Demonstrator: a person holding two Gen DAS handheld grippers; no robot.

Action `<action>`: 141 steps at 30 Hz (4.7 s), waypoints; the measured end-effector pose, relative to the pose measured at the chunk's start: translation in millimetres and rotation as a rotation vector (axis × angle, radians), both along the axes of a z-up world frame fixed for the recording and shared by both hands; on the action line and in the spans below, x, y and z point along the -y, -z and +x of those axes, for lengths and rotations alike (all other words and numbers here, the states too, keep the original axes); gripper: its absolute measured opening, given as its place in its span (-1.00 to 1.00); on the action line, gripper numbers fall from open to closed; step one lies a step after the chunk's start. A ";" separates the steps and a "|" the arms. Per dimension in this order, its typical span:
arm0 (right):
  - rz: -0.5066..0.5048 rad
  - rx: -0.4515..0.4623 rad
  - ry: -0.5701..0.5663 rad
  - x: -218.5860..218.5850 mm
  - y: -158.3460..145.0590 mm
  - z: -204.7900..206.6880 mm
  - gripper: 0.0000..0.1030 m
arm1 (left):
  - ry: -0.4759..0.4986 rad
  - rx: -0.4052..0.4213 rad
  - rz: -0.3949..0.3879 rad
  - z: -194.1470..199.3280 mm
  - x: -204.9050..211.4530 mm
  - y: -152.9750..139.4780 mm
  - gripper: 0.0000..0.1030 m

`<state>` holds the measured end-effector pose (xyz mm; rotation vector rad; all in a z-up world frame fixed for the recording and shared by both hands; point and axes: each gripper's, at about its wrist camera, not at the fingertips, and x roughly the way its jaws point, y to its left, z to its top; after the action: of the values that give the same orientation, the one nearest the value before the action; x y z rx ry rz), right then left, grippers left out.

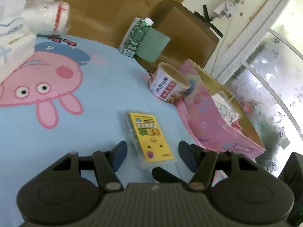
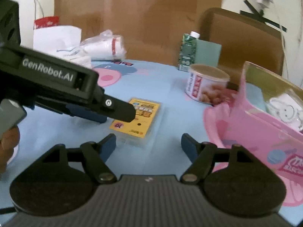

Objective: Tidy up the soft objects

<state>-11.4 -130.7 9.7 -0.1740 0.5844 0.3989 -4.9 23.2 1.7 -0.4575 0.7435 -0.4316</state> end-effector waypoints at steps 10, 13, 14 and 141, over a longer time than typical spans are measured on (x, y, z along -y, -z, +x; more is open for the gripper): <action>0.034 -0.015 -0.079 -19.7 3.9 13.0 0.25 | -0.039 -0.036 0.019 9.6 8.9 1.6 -0.18; 0.080 0.013 -0.066 -9.7 0.2 6.9 0.25 | -0.038 -0.028 -0.002 6.6 9.1 -3.7 -0.25; 0.093 0.043 -0.061 -6.8 -3.7 2.6 0.24 | -0.032 -0.016 -0.015 5.5 8.8 -7.9 -0.26; 0.506 0.076 0.581 148.0 -20.2 -80.0 0.51 | -0.049 0.211 0.597 -53.5 125.8 -23.0 0.99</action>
<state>-91.4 -278.7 29.9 0.4583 0.4184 -0.0345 -58.4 -102.6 24.7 0.1294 0.6176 -0.1904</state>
